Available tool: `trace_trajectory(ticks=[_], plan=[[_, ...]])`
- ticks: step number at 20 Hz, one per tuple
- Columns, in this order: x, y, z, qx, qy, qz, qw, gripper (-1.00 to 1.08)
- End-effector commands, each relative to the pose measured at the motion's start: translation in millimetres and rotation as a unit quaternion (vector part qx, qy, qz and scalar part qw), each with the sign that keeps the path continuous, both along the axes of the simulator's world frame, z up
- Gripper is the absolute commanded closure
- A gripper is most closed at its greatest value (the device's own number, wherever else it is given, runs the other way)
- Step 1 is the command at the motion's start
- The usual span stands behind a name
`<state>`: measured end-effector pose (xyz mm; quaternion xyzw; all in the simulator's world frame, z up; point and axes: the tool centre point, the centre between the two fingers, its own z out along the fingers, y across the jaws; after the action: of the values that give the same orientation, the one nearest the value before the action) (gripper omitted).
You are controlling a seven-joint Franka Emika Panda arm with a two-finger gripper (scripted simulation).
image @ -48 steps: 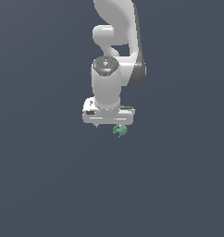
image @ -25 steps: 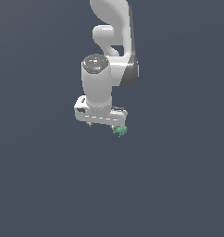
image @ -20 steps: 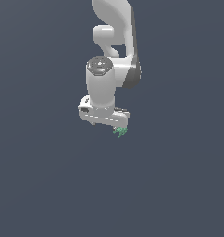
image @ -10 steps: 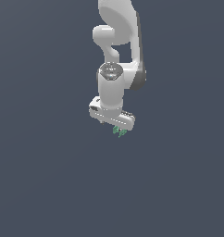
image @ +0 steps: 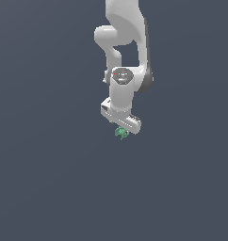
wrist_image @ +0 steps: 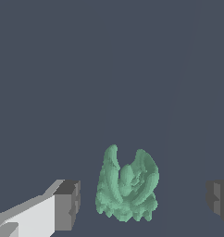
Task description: Pick up the object and move it to a goal position.
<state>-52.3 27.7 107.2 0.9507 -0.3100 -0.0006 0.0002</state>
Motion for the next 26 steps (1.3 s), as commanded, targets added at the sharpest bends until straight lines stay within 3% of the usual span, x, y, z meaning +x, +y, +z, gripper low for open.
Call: trace_trajectory(ticks=[1, 11, 19, 26], plan=[[-5.6, 5.8, -5.1, 0.0, 0.0, -0.024, 0.9997, -0.92], [-18.9, 18.4, -16.5, 0.0, -0.001, -0.075, 0.9972, -0.92], [-19.9, 19.4, -20.2, 0.0, 0.0, -0.078, 0.997, -0.92], [-21.1, 19.4, -48.8, 0.0, -0.001, -0.079, 0.9969, -0.92]])
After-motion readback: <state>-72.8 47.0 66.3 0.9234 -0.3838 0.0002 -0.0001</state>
